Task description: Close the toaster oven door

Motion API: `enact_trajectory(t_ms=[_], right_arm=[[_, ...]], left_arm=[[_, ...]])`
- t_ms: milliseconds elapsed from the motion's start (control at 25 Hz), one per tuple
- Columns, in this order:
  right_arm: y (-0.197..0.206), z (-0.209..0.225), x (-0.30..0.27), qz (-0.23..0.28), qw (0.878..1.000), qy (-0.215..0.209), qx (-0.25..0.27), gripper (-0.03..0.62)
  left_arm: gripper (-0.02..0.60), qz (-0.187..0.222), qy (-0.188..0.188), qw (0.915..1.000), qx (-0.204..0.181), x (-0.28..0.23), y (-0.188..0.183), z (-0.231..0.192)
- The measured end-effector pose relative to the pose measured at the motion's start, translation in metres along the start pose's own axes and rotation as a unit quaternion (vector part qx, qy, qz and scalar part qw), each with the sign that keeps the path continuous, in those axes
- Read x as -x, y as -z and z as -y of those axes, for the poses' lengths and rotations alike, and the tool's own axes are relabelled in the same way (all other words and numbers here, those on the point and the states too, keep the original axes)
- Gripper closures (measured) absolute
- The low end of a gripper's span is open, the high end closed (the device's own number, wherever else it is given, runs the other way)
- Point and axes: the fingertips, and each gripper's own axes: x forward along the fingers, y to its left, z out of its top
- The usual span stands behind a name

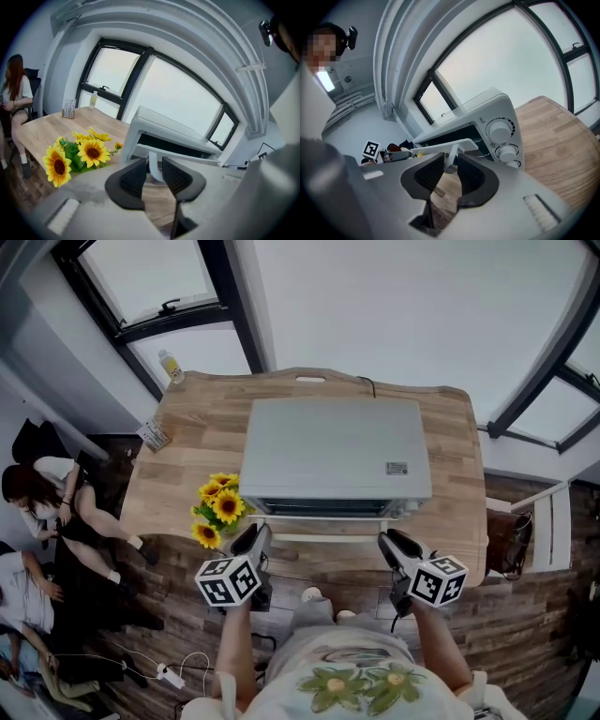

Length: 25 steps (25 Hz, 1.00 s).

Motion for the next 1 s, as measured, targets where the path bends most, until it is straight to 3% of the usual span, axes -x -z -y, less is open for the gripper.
enact_trajectory(t_ms=[1000], right_arm=[[-0.027,0.008,-0.016,0.015,1.0,0.008,-0.018,0.503]], left_arm=[[0.463,0.007,0.015,0.9999,0.004,-0.021,-0.025,0.001]])
